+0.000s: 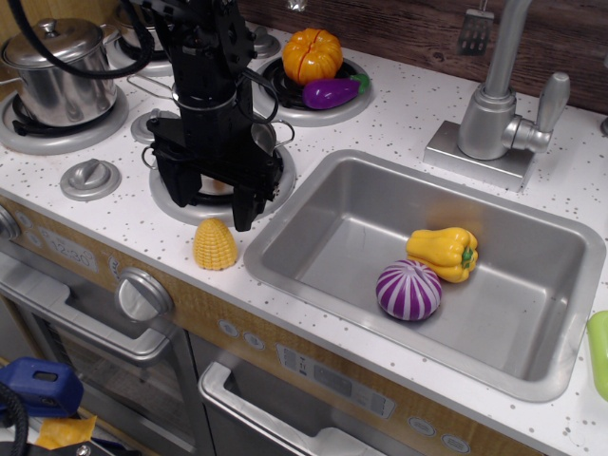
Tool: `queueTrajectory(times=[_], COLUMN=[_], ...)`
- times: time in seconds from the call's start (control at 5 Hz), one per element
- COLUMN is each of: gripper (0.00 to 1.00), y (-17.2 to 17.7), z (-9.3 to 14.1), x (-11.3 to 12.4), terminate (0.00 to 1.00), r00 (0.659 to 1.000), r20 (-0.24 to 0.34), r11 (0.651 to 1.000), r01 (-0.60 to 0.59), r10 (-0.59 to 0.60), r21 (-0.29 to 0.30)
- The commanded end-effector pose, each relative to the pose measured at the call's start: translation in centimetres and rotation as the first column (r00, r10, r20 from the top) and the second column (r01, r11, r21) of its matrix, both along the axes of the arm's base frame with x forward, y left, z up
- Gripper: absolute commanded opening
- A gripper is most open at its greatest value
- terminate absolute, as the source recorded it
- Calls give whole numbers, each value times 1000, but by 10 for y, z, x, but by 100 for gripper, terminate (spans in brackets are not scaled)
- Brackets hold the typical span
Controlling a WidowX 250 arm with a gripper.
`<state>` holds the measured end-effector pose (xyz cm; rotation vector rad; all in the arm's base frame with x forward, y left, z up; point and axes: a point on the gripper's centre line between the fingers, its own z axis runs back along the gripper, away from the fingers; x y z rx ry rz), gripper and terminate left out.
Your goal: Put corn in pan which is on stove
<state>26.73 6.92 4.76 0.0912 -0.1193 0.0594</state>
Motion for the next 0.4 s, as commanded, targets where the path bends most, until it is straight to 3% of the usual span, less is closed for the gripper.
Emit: queueTrajectory(times=[0.0, 0.2], gripper=[100, 100], y=[0, 5], z=[0, -9], x=[0, 2], terminate=[0, 0], r00=[1000, 1000], r20=[0, 8], r11=[1000, 1000], r01=[0, -3], r10=[0, 3], r21=[0, -7])
